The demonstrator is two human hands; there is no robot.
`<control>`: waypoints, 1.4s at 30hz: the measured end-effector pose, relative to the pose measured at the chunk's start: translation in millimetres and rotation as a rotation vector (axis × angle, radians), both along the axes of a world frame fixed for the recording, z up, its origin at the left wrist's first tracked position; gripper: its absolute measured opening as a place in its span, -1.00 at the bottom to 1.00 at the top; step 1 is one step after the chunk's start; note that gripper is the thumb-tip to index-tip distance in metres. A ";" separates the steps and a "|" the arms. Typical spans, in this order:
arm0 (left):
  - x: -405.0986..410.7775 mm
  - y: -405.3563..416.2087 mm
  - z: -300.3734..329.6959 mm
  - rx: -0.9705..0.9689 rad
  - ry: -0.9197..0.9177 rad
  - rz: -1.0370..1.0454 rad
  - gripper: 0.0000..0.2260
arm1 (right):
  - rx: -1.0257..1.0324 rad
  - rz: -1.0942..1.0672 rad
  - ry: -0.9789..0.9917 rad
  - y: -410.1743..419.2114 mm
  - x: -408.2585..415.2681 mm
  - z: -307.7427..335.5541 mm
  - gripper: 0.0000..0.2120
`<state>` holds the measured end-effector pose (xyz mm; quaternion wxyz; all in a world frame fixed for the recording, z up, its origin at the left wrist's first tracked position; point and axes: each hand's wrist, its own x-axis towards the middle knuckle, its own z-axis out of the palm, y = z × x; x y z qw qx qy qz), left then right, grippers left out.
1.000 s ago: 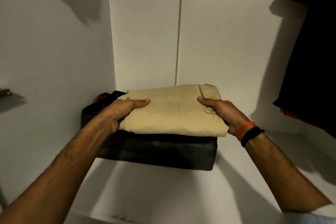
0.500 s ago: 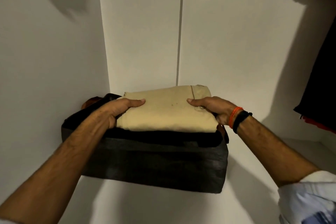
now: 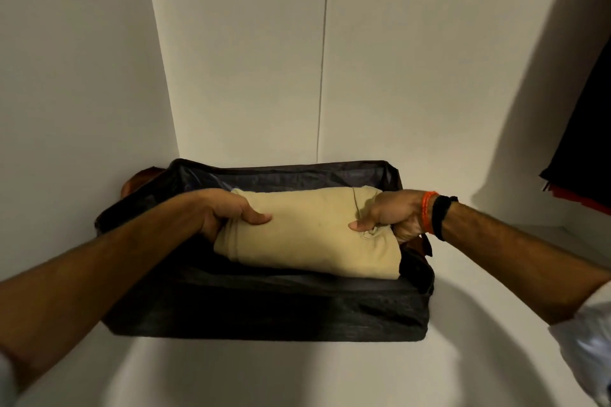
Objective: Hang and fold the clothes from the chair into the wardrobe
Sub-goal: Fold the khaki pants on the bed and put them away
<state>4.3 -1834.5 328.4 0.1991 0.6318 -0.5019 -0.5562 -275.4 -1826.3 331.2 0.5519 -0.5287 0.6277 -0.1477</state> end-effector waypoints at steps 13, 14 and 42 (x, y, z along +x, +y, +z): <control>-29.1 -23.7 -63.1 0.077 0.023 0.022 -0.52 | -0.152 0.121 0.618 -5.9 -15.0 -14.5 -0.22; -28.0 -23.4 -69.0 0.083 0.016 0.019 -0.52 | -0.216 0.175 0.797 -2.2 -12.0 -13.4 -0.19; -21.7 -16.6 -80.6 0.025 0.122 0.015 -0.37 | -0.200 0.113 0.590 -8.6 -4.7 -38.0 -0.24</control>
